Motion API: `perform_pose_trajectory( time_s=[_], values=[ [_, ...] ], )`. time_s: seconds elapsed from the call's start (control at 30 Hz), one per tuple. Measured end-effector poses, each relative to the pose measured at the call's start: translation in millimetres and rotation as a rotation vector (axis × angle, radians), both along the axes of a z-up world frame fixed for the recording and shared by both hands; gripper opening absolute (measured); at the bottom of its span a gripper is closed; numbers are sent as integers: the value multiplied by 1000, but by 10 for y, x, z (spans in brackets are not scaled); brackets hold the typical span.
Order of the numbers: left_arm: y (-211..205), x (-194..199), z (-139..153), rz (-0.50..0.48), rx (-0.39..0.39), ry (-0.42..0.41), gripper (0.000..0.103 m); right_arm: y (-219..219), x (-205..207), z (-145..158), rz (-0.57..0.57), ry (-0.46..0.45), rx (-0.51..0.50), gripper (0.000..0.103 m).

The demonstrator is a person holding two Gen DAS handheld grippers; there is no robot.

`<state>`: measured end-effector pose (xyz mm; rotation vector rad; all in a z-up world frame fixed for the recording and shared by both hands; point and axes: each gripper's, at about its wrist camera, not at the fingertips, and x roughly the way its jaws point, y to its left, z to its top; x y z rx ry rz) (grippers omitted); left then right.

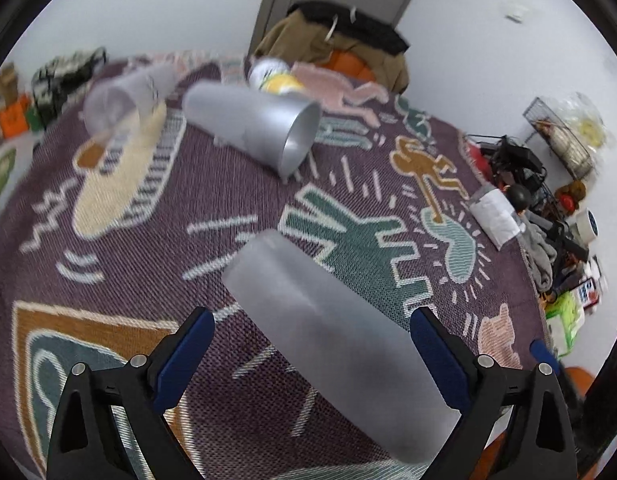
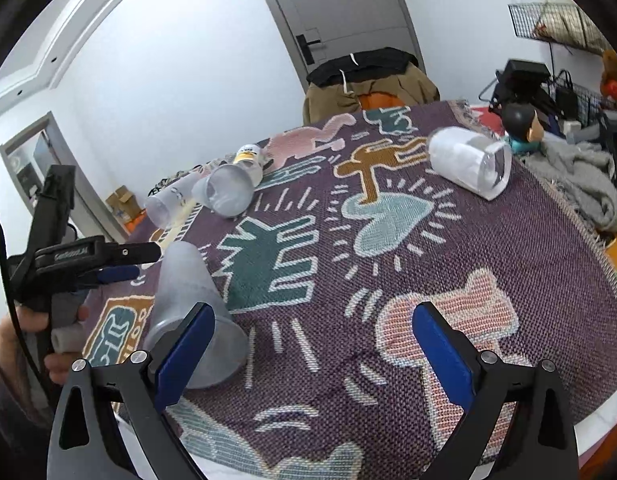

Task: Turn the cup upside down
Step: 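Lower the cup onto the blanket and open the right gripper, then grasp the lying frosted cup with the left gripper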

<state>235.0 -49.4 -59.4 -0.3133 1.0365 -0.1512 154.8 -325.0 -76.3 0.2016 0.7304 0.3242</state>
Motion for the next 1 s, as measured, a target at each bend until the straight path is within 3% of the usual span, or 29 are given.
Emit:
perform_pose_trajectory(
  time_s=[0.13,0.27,0.43,0.63,0.67,0.7,0.77,0.87,1.0],
  values=[
    [29,149,-104,31,-24,70,99,-73,43,-85,-8,17,23,100],
    [95,334,-259,71,-99,149,98,-128,86,-164,-14,33,38,100],
    [88,568,-441,107,-157,238,93,-192,129,-242,-25,55,57,100],
    [22,722,-497,121,-137,293,86,-173,135,-263,-19,64,66,100],
    [30,730,-490,126,-133,293,75,-173,135,-263,-19,64,66,100],
    [42,741,-487,127,-141,295,72,-166,135,-264,-18,64,66,100],
    [47,749,-456,120,-149,281,69,-168,138,-269,-15,66,66,100],
    [-19,710,-256,76,-69,180,65,-160,134,-275,-12,67,60,100],
    [-87,640,-19,27,-35,79,62,-171,131,-265,-18,67,60,100]
  ],
)
